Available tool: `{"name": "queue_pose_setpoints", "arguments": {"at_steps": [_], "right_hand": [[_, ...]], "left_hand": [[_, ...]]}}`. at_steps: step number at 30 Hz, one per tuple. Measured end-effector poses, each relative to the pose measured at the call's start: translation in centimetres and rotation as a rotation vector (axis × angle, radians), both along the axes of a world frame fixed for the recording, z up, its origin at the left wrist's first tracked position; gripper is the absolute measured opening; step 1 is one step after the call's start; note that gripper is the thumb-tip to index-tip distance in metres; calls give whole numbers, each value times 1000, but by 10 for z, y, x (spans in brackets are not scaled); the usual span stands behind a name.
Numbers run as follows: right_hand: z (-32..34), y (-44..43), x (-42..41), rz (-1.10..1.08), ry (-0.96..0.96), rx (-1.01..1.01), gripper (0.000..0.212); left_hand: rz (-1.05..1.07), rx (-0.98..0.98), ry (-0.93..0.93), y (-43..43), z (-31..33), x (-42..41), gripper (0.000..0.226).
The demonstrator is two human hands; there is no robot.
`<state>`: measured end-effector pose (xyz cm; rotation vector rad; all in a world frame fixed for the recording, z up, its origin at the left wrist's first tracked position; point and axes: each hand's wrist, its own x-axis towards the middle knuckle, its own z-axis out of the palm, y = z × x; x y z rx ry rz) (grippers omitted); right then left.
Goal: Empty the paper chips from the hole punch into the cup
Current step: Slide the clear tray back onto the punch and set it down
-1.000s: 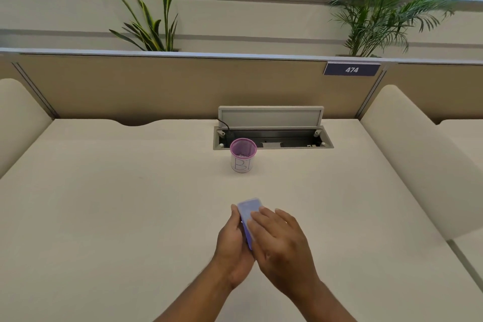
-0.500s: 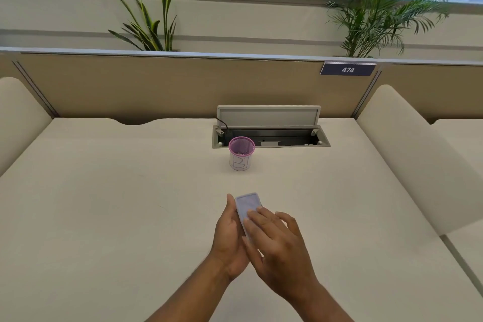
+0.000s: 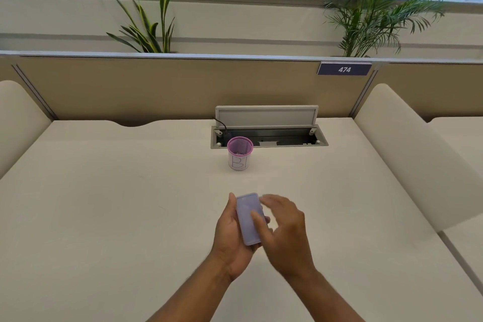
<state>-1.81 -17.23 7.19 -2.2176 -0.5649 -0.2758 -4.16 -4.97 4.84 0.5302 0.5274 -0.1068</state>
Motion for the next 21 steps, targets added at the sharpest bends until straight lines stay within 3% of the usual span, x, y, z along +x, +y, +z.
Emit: {"name": "queue_pose_setpoints", "arguments": {"at_steps": [7, 12, 21], "right_hand": [[13, 14, 37, -82, 504, 175, 14], [12, 19, 42, -111, 697, 294, 16], [8, 21, 40, -143, 747, 338, 11]], "left_hand": [[2, 31, 9, -5, -6, -1, 69], [11, 58, 13, -2, -14, -1, 65], [8, 49, 45, -2, -11, -1, 67]]}}
